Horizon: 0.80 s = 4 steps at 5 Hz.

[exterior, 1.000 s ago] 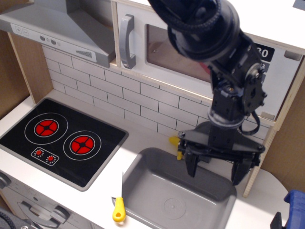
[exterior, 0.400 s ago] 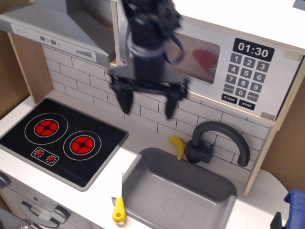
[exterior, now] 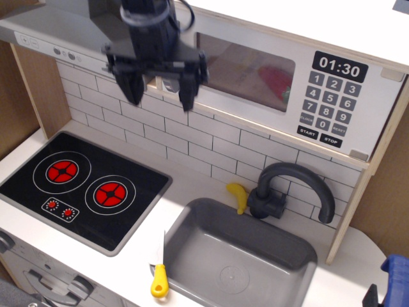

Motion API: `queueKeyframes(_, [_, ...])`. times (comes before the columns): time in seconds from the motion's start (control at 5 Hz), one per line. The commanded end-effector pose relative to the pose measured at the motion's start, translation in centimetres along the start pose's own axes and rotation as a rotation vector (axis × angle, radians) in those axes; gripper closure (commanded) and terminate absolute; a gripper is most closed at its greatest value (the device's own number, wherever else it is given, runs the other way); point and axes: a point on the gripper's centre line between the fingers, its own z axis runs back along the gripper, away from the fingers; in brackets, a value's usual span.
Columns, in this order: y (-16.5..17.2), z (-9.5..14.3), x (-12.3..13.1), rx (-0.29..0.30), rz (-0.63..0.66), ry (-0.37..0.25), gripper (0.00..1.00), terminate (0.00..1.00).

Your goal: Open microwave

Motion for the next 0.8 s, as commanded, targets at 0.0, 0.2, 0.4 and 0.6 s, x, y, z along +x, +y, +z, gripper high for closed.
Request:
queueKeyframes(0.0, [1.0,0.2,4.6,-0.017,-0.077,-0.048,0.0,0.0])
queueKeyframes(0.2, [1.4,0.0,5.5,-0.007,-0.075,-0.065,0.0,0.0])
queueKeyframes(0.4, [2.0,-0.4,6.2,0.021,-0.044,-0.06,0.0,0.0])
queueKeyframes(0.6, [2.1,-0.3,6.6,0.015,-0.054,-0.077,0.0,0.0])
